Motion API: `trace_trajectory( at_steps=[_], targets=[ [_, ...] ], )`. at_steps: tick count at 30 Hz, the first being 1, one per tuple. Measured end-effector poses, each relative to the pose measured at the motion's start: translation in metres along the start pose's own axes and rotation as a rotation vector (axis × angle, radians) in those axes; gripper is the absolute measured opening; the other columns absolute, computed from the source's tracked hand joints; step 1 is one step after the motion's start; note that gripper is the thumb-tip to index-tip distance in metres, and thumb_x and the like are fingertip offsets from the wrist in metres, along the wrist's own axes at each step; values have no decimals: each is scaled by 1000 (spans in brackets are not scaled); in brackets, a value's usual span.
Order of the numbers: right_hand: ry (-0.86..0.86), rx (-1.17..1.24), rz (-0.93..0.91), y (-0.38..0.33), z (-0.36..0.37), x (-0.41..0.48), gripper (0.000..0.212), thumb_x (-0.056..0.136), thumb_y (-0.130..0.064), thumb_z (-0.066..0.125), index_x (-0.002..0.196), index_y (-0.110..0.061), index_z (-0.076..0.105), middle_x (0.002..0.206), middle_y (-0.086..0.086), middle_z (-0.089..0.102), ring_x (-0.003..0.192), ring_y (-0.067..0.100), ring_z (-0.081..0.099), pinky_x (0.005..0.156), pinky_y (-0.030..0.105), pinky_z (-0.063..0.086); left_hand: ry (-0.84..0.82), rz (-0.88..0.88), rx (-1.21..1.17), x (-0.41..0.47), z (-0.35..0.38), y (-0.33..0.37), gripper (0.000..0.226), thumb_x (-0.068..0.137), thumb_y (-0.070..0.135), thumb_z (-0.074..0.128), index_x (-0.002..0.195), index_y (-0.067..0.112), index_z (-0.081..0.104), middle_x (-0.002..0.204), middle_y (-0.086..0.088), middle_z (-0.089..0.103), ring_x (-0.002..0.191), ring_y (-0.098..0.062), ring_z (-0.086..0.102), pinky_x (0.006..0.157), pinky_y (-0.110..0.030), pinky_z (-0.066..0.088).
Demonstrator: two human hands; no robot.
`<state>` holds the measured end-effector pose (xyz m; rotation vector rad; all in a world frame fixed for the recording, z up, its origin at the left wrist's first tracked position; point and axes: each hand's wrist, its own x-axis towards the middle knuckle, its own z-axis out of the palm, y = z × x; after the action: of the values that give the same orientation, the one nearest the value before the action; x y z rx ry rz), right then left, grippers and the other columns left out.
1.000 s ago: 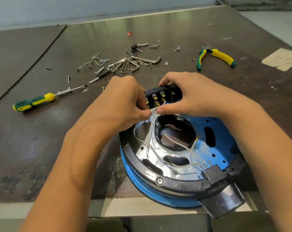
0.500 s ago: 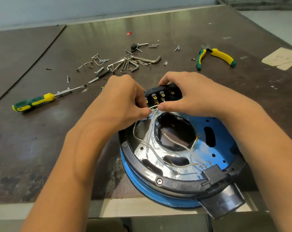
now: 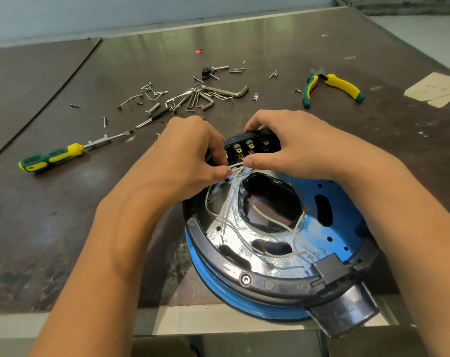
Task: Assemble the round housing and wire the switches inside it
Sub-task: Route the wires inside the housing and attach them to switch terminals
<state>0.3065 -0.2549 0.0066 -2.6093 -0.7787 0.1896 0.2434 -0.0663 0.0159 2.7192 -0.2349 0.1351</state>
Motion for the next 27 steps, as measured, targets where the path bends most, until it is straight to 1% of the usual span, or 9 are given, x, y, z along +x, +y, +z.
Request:
trace_trajectory(
  at_steps=[2,3,6,8,10,12,16,24,27],
  targets=[
    [12,2,6,0,1,1,39,92,-51,62,127,-36,53,104,-16,49,99,11,47,97,46,41,1,-2,3,0,0,1,11,76,30,82,69,24,76,93,1,73,88,-14,66,76,-34,55],
    [16,4,8,0,1,2,38,94,-50,60,128,-35,53,103,-15,47,97,11,45,97,46,41,1,-4,5,0,0,1,11,75,30,82,69,24,76,94,1,73,89,-14,66,78,-35,55],
    [13,-2,13,0,1,1,38,93,-49,62,127,-36,53,104,-15,48,98,11,45,99,47,42,-2,3,10,0,0,2,10,74,29,83,70,25,75,103,4,70,93,-10,63,84,-30,50],
    [11,-1,10,0,1,1,38,91,-50,65,125,-36,53,103,-15,51,98,12,47,99,49,42,-7,11,-14,0,-1,4,12,72,25,85,72,29,74,105,5,68,97,-13,62,90,-34,50],
    [10,2,6,0,1,1,39,90,-49,66,124,-36,53,103,-15,52,98,13,49,99,49,43,-12,16,-23,0,-2,5,16,71,23,86,77,31,73,106,6,67,100,-17,62,91,-40,50],
    [9,3,4,0,1,1,40,90,-49,66,125,-36,53,103,-14,53,99,14,49,99,50,43,-19,26,-11,0,-2,5,17,74,25,85,85,34,76,112,7,67,104,-17,62,92,-42,50],
    [3,-3,1,0,1,2,40,89,-50,66,124,-36,53,105,-14,52,100,13,49,100,50,43,-58,58,20,-1,-1,4,18,81,23,79,94,35,79,123,9,65,108,-18,62,92,-43,50],
    [-3,0,1,-1,0,1,44,85,-52,70,123,-36,53,104,-15,52,99,13,49,99,51,43,-81,74,-4,0,-1,0,18,83,19,77,93,33,79,123,10,64,103,-15,63,91,-34,51],
    [-9,-6,-5,-2,0,0,50,81,-55,73,123,-36,52,105,-15,53,104,15,52,99,50,44,-86,76,9,1,0,0,16,83,21,76,93,32,79,126,7,64,106,-17,62,93,-38,51]
  ],
)
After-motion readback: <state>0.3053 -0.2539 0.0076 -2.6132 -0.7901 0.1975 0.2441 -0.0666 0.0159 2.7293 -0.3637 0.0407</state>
